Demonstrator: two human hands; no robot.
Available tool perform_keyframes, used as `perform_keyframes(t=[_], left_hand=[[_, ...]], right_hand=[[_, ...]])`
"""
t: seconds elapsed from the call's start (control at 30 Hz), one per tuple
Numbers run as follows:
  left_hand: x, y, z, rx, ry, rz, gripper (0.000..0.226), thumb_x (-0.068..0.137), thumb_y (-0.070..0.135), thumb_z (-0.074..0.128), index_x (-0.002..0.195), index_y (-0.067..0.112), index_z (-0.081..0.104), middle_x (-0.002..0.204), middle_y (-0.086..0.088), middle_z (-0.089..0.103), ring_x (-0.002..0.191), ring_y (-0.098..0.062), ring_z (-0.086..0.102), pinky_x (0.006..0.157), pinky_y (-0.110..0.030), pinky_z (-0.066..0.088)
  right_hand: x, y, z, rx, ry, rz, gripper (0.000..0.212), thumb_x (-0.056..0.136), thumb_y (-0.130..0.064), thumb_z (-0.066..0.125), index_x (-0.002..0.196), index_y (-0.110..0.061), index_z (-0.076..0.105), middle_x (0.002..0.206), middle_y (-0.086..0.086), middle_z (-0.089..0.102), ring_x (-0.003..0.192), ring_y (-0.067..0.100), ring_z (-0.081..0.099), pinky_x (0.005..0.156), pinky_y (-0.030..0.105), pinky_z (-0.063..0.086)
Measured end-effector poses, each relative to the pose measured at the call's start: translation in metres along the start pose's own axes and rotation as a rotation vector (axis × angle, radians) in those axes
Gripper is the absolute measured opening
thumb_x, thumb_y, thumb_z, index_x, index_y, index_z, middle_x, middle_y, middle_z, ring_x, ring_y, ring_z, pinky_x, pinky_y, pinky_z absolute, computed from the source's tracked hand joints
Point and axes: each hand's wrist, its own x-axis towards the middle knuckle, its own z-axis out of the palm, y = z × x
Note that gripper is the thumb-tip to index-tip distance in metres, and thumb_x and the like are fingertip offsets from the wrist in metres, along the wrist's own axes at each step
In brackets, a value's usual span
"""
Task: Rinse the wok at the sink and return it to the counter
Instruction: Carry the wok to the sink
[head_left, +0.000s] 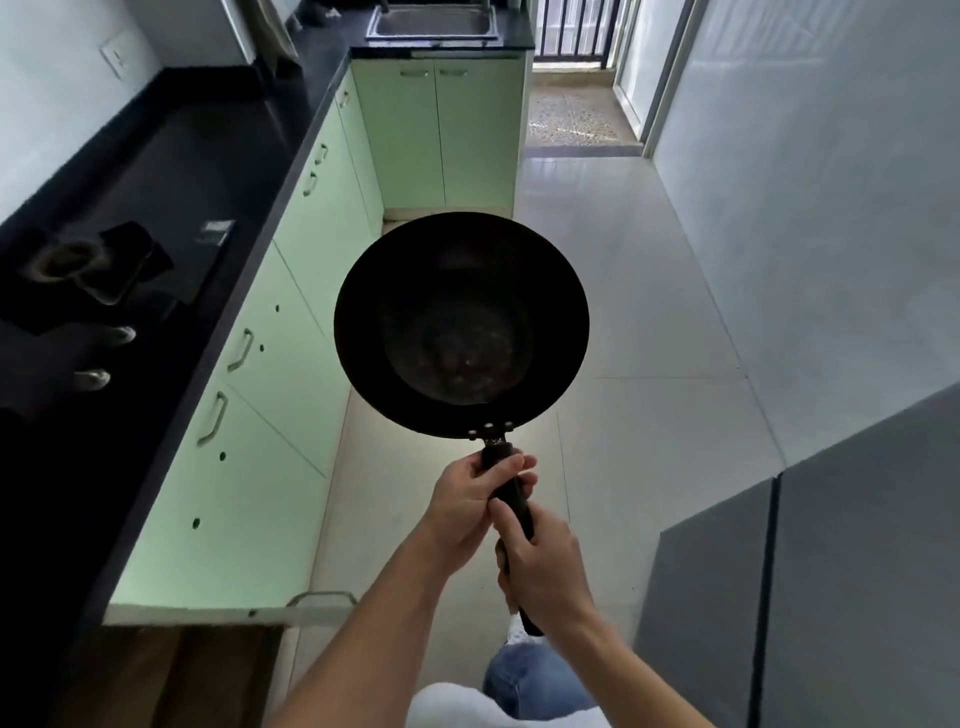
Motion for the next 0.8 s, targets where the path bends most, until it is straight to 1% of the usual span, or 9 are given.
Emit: perform_keyframes(t=[0.17,0.3,0.37,0.53,0.57,0.7,0.8], left_hand=[[0.057,0.026,0.031,0.009,-0.008,-0.002,0.031,0.093,0.009,0.062,0.119,-0.009,0.060,0.104,-0.013,0.072,0.088,-0.019,0.069,0.081,-0.029,0.056],[0.092,0.043,0.048,-0.001,0.018,0.006,0.032,0.094,0.008,0.062,0.119,-0.010,0.059,0.101,-0.011,0.074,0.083,-0.017,0.070,0.077,-0.026,0.058],[0.111,0.050,0.052,-0.013,0.032,0.010,0.032,0.094,0.007,0.061,0.120,-0.011,0.059,0.100,-0.011,0.075,0.081,-0.017,0.070,0.076,-0.025,0.058],[0.166,0.075,0.054,-0.022,0.029,0.002,0.031,0.094,0.006,0.060,0.120,-0.011,0.058,0.104,-0.013,0.074,0.082,-0.018,0.071,0.076,-0.025,0.058],[0.178,0.081,0.054,-0.025,0.029,0.002,0.030,0.094,0.005,0.060,0.119,-0.011,0.058,0.104,-0.014,0.074,0.083,-0.018,0.071,0.076,-0.025,0.058],[0.235,0.116,0.046,-0.029,0.014,0.012,0.026,0.093,0.005,0.061,0.115,-0.009,0.061,0.105,-0.016,0.073,0.084,-0.019,0.071,0.076,-0.026,0.058],[0.281,0.154,0.037,-0.036,0.008,0.011,0.024,0.093,0.004,0.061,0.114,-0.009,0.060,0.104,-0.016,0.072,0.083,-0.019,0.071,0.076,-0.026,0.058]], right_hand=[[0.060,-0.023,-0.030,0.002,-0.001,-0.001,0.030,0.099,-0.027,0.056,0.081,-0.003,0.061,0.053,0.004,0.055,0.039,0.020,0.051,0.040,0.033,0.047],[0.099,-0.037,-0.044,0.004,-0.012,0.009,0.028,0.099,-0.026,0.056,0.082,-0.006,0.062,0.054,0.005,0.056,0.039,0.018,0.051,0.040,0.031,0.046],[0.119,-0.044,-0.047,-0.006,-0.013,0.000,0.026,0.099,-0.026,0.056,0.081,-0.009,0.063,0.053,0.003,0.056,0.041,0.018,0.051,0.043,0.034,0.047],[0.177,-0.055,-0.051,-0.055,-0.014,-0.009,0.023,0.098,-0.030,0.058,0.080,-0.017,0.065,0.054,0.002,0.059,0.046,0.020,0.053,0.050,0.046,0.051],[0.190,-0.059,-0.050,-0.065,-0.012,-0.011,0.023,0.098,-0.030,0.058,0.079,-0.019,0.065,0.054,0.002,0.060,0.047,0.019,0.053,0.051,0.047,0.052],[0.252,-0.080,-0.042,-0.097,0.002,-0.019,0.026,0.098,-0.032,0.057,0.075,-0.023,0.063,0.054,0.002,0.059,0.046,0.020,0.052,0.049,0.043,0.049],[0.306,-0.105,-0.028,-0.097,0.000,-0.005,0.029,0.098,-0.031,0.057,0.074,-0.017,0.061,0.052,0.003,0.056,0.042,0.020,0.050,0.045,0.040,0.044]])
